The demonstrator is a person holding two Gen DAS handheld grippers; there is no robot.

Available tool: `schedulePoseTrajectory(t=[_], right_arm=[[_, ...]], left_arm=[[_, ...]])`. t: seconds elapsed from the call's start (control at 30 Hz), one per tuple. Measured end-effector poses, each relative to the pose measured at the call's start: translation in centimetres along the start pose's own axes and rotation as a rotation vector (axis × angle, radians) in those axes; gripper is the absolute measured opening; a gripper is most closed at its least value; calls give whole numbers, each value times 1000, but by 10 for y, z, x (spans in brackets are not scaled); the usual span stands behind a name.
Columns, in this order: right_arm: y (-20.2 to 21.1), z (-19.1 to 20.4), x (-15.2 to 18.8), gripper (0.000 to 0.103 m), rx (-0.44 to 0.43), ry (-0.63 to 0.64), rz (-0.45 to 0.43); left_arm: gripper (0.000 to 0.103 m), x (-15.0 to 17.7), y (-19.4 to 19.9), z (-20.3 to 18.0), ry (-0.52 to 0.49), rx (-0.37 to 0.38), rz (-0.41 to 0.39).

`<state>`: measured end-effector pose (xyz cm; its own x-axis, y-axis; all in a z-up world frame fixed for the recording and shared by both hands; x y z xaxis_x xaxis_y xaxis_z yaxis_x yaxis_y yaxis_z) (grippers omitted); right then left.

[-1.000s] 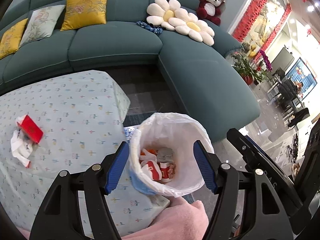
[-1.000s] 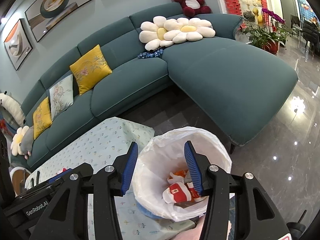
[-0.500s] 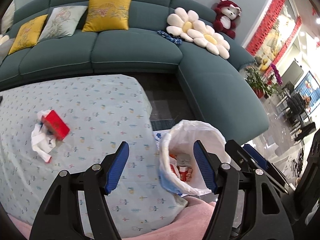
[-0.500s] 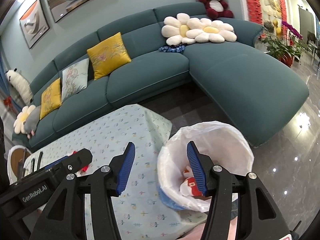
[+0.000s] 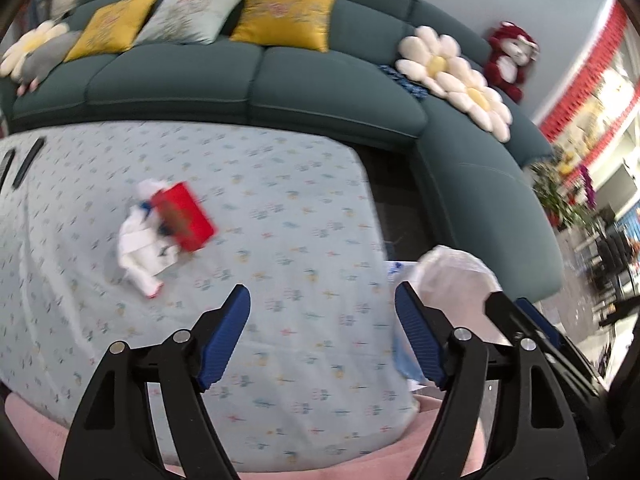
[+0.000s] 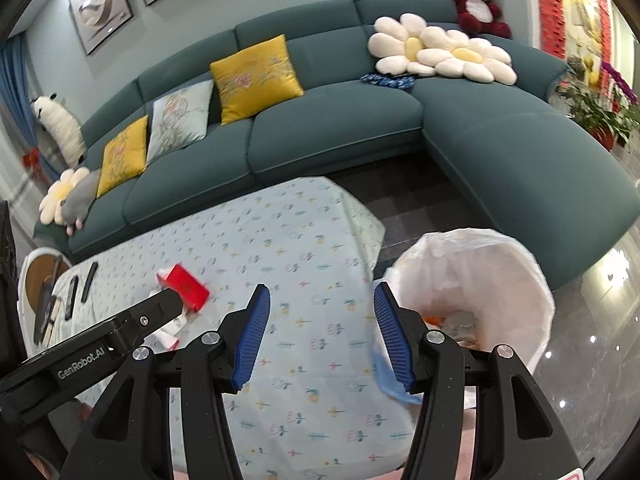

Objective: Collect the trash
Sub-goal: 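Move both tools back over the white tissues and red packet, then grasp the white tissue with the left tool while the right tool grasps the red packet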

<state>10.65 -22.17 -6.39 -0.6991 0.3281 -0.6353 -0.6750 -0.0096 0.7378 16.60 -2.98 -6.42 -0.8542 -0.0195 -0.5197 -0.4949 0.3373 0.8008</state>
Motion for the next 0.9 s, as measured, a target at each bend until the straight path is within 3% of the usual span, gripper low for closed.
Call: schedulePoseTrajectory(t=[0.5,0.9], right_arm=[[-70,104,31,53,-72,135,137],[-161,176,34,53,-124,199,257]], left_arm=[[73,8,-25,159,236,-121,57],[72,-12,-79,214,295,-119,139]])
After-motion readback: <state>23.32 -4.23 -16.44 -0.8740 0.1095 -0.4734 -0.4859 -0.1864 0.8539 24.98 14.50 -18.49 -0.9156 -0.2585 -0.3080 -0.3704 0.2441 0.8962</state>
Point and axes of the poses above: each gripper's, at about its wrist camera, not at the fingertips, and y roughly against the way its jaws point, z to its left, x to its underside, the point moved 3 cm from there along -y, roughly the way its jaws point
